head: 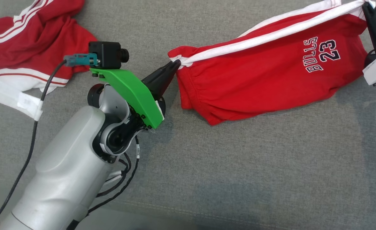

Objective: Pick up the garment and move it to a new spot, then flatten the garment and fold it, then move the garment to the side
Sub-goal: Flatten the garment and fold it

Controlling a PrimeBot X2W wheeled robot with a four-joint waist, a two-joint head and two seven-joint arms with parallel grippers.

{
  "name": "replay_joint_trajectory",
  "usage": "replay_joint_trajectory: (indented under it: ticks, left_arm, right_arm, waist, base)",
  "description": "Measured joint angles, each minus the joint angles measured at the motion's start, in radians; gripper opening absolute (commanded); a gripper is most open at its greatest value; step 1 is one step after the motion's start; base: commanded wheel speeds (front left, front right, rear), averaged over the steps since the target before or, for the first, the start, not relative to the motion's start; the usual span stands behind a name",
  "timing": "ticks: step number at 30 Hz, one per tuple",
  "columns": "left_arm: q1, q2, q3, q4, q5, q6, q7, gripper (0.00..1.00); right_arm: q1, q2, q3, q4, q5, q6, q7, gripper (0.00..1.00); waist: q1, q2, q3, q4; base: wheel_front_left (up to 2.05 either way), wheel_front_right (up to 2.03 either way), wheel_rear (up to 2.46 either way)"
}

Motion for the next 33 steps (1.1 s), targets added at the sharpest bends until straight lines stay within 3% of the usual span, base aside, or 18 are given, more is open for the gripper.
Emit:
replay_joint_trajectory:
  ticks: [11,23,24,25,26,27,28,33]
  left_arm:
    - [-0.059,-0.095,-0.012,0.098,-0.002,-0.003,0.006,0.0]
    - [-0.088,-0.123,-0.012,0.19,-0.009,-0.034,0.005,0.0]
    - [-0.089,-0.125,-0.01,0.199,-0.009,-0.036,0.005,0.04]
    - [-0.091,-0.125,-0.011,0.204,-0.009,-0.038,0.0,0.29]
    - [-0.092,-0.127,-0.009,0.205,-0.009,-0.04,-0.005,0.6]
    - [-0.095,-0.13,-0.009,0.208,-0.009,-0.045,-0.006,1.0]
    - [-0.101,-0.134,-0.011,0.215,-0.009,-0.049,-0.014,1.0]
    - [-0.108,-0.141,-0.015,0.239,0.007,-0.06,-0.048,1.0]
  right_arm:
    - [-0.087,0.021,0.029,0.104,-0.015,0.0,0.02,0.0]
    - [-0.143,0.003,0.023,0.207,-0.04,0.0,-0.009,0.0]
    - [-0.149,0.002,0.025,0.214,-0.049,0.0,-0.009,0.0]
    - [-0.153,0.002,0.026,0.221,-0.056,0.0,-0.01,0.01]
    - [-0.159,0.002,0.027,0.228,-0.057,-0.005,-0.01,0.32]
    - [-0.164,0.003,0.027,0.233,-0.058,-0.008,-0.016,0.67]
    - [-0.166,0.003,0.028,0.24,-0.062,-0.008,-0.025,1.0]
    - [-0.166,0.008,0.039,0.275,-0.076,-0.008,-0.046,1.0]
  waist:
    - [0.0001,0.0,0.078,0.047]
    - [0.0001,0.0,0.057,0.048]
    - [0.0001,0.0,0.055,0.048]
    - [0.0,0.0,0.054,0.049]
    - [0.0,0.0,0.053,0.05]
    - [0.0,0.0,0.051,0.05]
    - [0.0001,0.0,0.049,0.051]
    - [0.0,0.0,0.033,0.058]
  base:
    - [0.0,0.0,0.0]
    - [0.0,0.0,0.0]
    - [0.0,0.0,0.0]
    - [0.0,0.0,0.0]
    - [0.0,0.0,0.0]
    - [0.0,0.0,0.0]
    - [0.0,0.0,0.0]
    - [0.0,0.0,0.0]
